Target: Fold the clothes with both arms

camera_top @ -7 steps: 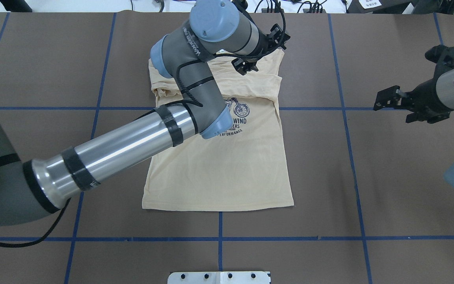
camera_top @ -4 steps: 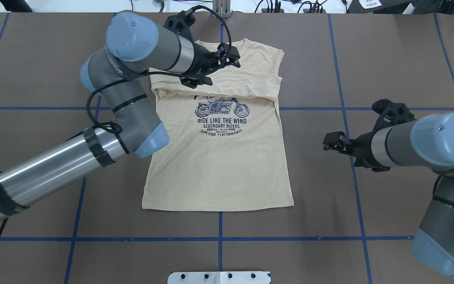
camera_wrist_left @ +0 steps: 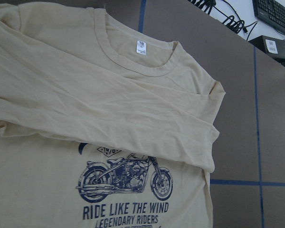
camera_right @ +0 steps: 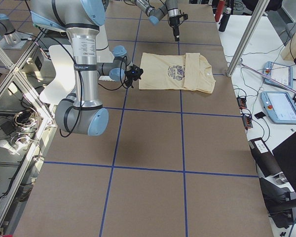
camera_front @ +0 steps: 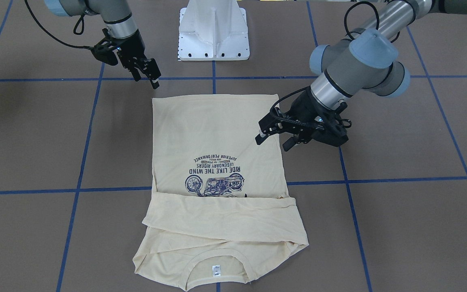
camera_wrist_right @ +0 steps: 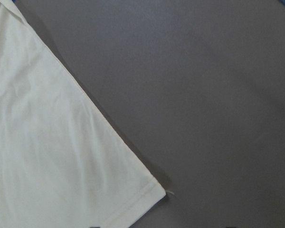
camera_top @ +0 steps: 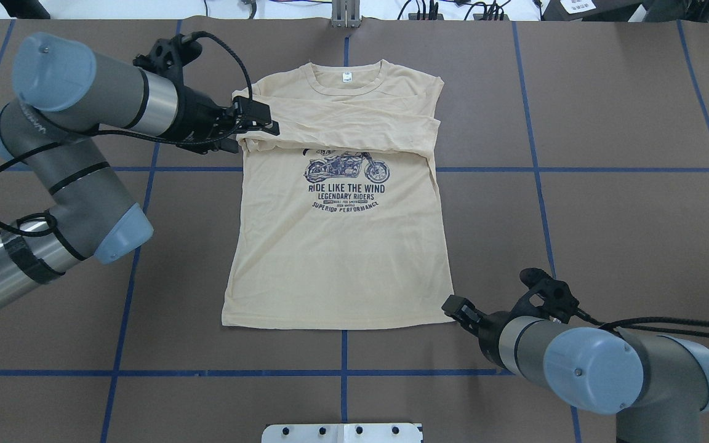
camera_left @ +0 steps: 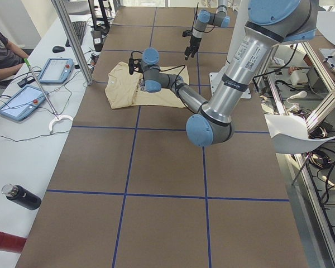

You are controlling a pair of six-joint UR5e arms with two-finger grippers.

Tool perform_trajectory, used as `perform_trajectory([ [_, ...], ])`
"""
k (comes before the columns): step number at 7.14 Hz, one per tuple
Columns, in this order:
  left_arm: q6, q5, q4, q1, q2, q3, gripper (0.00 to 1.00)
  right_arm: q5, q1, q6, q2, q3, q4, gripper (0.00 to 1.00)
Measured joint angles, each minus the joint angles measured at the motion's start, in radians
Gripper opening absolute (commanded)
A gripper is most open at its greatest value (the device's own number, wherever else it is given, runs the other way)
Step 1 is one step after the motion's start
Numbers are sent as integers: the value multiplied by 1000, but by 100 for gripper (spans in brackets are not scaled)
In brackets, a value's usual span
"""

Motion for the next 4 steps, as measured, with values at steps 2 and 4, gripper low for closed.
perform_trajectory([
  [2,13,-2,-3,-5,27,-15,99,-14,-4,57,60,-67,-12,82],
  [4,14,0,-3,-5,31,-16,99,-15,14,66,62,-85,-14,81],
])
